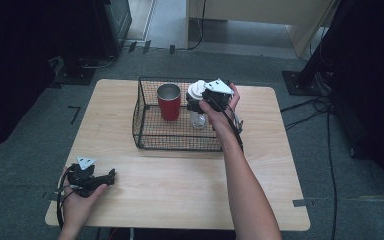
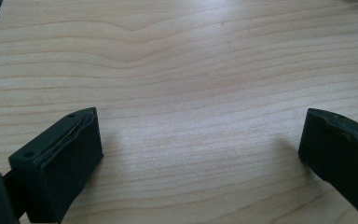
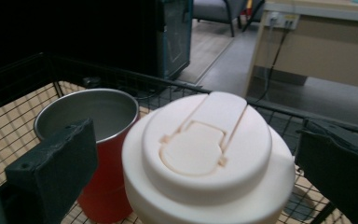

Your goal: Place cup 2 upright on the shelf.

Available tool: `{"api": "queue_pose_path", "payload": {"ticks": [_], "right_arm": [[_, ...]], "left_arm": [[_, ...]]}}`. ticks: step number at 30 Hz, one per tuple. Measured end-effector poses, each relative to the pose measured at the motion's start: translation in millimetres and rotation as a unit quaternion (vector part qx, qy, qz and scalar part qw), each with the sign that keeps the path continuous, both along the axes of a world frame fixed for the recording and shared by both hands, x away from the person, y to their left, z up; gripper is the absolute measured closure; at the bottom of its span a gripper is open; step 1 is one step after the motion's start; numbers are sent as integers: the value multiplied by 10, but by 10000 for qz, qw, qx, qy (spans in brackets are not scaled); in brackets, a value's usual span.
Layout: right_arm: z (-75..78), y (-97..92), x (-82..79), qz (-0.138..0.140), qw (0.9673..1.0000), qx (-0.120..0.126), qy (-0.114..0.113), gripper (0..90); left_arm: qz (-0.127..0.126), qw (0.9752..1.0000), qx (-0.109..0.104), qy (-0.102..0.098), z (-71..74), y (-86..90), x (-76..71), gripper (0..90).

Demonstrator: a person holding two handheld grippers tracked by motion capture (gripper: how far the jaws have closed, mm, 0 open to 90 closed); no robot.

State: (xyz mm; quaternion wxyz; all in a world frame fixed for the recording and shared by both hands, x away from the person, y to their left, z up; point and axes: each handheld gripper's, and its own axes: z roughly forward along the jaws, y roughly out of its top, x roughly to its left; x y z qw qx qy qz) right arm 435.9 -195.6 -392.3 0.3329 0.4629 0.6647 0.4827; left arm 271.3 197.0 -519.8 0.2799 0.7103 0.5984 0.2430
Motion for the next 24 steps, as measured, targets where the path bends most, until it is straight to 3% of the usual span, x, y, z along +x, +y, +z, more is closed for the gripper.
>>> {"api": "queue_pose_path", "payload": {"ticks": [11, 24], "right_arm": [[113, 12, -94, -299, 9993, -98, -221, 0], [277, -57, -304, -195, 9983, 31, -539, 0]], "left_arm": [[-2, 10000, 1, 2, 0, 0, 0, 0], [0, 10000, 0, 0, 0, 0, 0, 0]]}}
